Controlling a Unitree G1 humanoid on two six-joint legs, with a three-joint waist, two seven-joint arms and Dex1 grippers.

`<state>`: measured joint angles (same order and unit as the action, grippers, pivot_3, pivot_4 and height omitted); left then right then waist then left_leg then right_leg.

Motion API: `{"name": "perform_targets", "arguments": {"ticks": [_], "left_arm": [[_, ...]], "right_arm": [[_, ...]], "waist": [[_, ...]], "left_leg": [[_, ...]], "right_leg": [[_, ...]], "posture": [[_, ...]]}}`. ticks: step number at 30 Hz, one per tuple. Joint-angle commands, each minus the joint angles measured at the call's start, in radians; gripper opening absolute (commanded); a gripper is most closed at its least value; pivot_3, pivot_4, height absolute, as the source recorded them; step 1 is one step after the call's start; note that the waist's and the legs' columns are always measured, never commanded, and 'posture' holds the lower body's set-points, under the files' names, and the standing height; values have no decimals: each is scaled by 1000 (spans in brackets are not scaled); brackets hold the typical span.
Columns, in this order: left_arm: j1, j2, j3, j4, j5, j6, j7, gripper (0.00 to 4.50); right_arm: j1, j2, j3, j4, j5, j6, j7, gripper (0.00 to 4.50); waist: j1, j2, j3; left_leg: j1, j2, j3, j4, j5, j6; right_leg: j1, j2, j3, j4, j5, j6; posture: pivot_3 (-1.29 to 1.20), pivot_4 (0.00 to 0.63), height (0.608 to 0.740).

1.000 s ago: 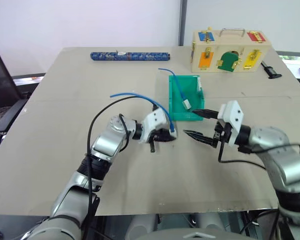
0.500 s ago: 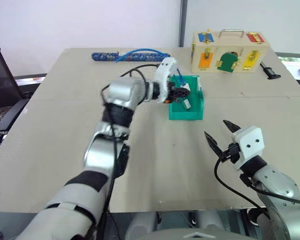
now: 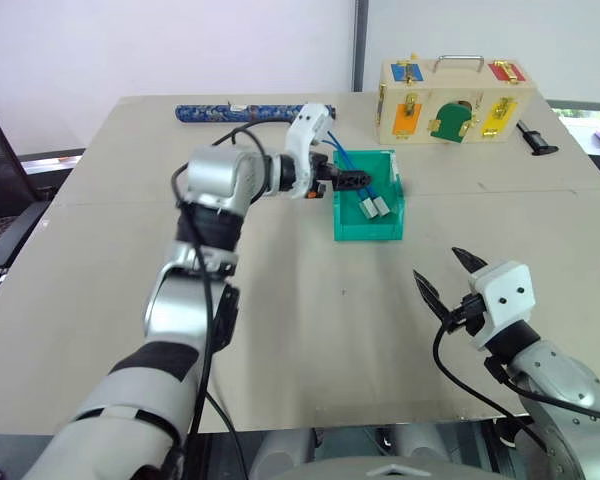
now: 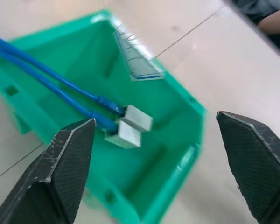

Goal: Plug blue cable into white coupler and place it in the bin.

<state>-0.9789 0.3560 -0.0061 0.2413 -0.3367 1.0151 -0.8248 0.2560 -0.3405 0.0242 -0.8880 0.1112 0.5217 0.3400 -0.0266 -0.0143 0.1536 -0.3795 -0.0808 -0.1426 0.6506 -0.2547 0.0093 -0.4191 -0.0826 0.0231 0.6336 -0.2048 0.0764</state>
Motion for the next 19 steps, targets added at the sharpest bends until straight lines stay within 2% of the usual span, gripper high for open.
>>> {"name": "perform_targets", "arguments": {"ticks": [1,4,11,16,19], "left_arm": [[185,41,59,-294,-55,-180,-42,4297],[380,87,113,-463,-116,-244,-87,4297],[812,198,219,-638,-157,-399,-152,4297],[1053,262,293,-683,-165,-479,-183,4297],[1135,286,336,-653,-180,-511,-204,4297]], "right_arm": [[-10,-18,-60,28,56,-58,46,3407],[-15,-64,-118,79,110,-88,116,3407],[75,-209,-291,203,229,-178,328,3407],[167,-280,-400,269,282,-228,436,3407],[205,-297,-427,298,281,-253,470,3407]], "waist": [[4,0,0],[11,0,0],[22,1,0],[30,1,0],[35,1,0]], "left_leg": [[0,0,0,1,0,0],[1,0,3,0,0,0],[2,1,2,0,-3,5],[1,2,1,0,-3,6],[2,4,3,0,-3,6]], "right_leg": [[0,0,0,0,0,0],[0,0,3,-1,0,0],[3,-1,0,-3,0,0],[4,0,-1,-4,0,-1],[5,0,-2,-5,-4,-1]], "posture": [[0,150,740],[0,150,740],[0,150,740],[0,150,740],[0,150,740]]}}
